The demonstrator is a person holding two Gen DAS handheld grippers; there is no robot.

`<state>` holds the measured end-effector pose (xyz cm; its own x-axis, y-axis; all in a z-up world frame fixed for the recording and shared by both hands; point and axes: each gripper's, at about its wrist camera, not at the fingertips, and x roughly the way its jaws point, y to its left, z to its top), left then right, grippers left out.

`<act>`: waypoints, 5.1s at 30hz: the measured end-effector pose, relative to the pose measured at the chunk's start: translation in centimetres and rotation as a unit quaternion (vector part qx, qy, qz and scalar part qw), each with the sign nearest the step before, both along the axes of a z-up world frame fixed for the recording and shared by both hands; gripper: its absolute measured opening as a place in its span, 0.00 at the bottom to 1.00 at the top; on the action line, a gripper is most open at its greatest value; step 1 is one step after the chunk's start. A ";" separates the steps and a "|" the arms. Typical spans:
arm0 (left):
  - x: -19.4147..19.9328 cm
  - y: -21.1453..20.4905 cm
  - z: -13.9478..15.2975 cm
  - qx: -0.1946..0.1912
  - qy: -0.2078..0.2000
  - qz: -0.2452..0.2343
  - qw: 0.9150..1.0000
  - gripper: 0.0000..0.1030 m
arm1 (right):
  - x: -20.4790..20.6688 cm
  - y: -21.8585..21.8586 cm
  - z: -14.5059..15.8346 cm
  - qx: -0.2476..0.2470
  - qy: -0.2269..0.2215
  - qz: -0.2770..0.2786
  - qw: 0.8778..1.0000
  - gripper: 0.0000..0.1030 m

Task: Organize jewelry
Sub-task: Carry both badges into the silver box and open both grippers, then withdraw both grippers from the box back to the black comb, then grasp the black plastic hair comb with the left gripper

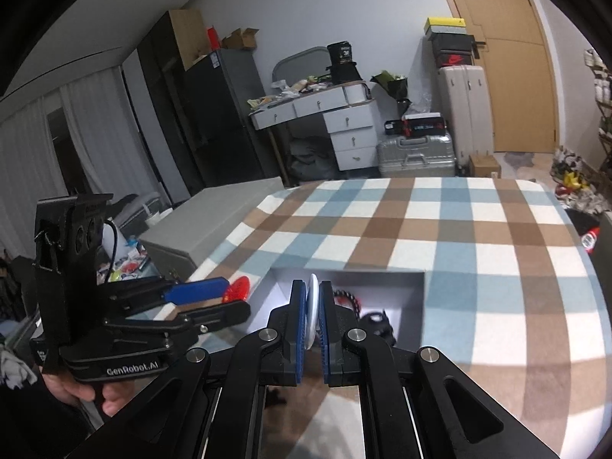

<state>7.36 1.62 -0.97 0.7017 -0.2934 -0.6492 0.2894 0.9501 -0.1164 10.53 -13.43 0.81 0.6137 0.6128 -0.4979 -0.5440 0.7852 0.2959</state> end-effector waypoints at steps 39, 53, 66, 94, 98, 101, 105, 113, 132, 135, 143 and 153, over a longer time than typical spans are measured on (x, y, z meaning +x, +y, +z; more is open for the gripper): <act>2.0 1.1 -1.3 -0.015 0.016 0.027 0.999 0.62 | 3.6 -1.6 -2.3 0.037 0.074 -0.046 0.995 0.46; -1.9 1.5 0.0 0.027 -0.034 0.102 0.994 0.80 | -1.4 -2.0 -0.6 0.017 0.036 -0.049 0.998 0.76; -6.8 2.2 -0.1 0.024 -0.090 0.140 0.986 0.99 | -6.6 -1.1 -0.9 -0.014 -0.005 -0.035 0.999 1.00; -14.1 7.1 -6.2 0.006 -0.019 0.242 0.970 0.99 | -8.2 4.9 -7.8 -0.032 0.102 0.049 0.993 0.97; -14.7 7.6 -6.7 0.006 -0.011 0.242 0.970 0.99 | -7.4 7.2 -8.0 -0.048 0.120 0.063 0.990 0.77; -14.6 7.8 -7.0 -0.001 -0.005 0.240 0.971 0.99 | -7.3 8.4 -8.1 -0.066 0.121 0.054 0.989 0.72; -14.6 7.9 -7.1 -0.009 -0.003 0.234 0.972 0.99 | -7.2 9.3 -8.6 -0.097 0.128 0.037 0.986 0.56; -14.9 7.6 -7.0 -0.011 -0.006 0.226 0.974 0.99 | -7.3 10.0 -9.0 -0.148 0.115 0.015 0.982 0.33; -13.9 5.3 -6.8 0.009 0.009 0.191 0.981 0.99 | -7.9 6.4 -7.5 -0.095 0.100 -0.002 0.990 0.18; -13.1 4.3 -6.7 0.013 0.016 0.178 0.984 0.99 | -7.8 4.5 -6.8 -0.055 0.101 0.002 0.993 0.18; -10.8 1.4 -6.6 0.000 0.050 0.131 0.990 0.99 | -7.4 -0.3 -6.6 0.001 0.115 -0.020 0.993 0.18; -8.2 -2.2 -7.3 0.037 0.085 0.083 0.992 0.99 | -7.7 -4.9 -7.7 0.015 0.116 -0.060 0.991 0.18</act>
<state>-0.89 -0.53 -8.26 0.6153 -0.1300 -0.7775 0.1103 0.9908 -0.0784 2.84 -18.31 -6.93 0.5545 0.5596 -0.6159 -0.3625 0.8286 0.4266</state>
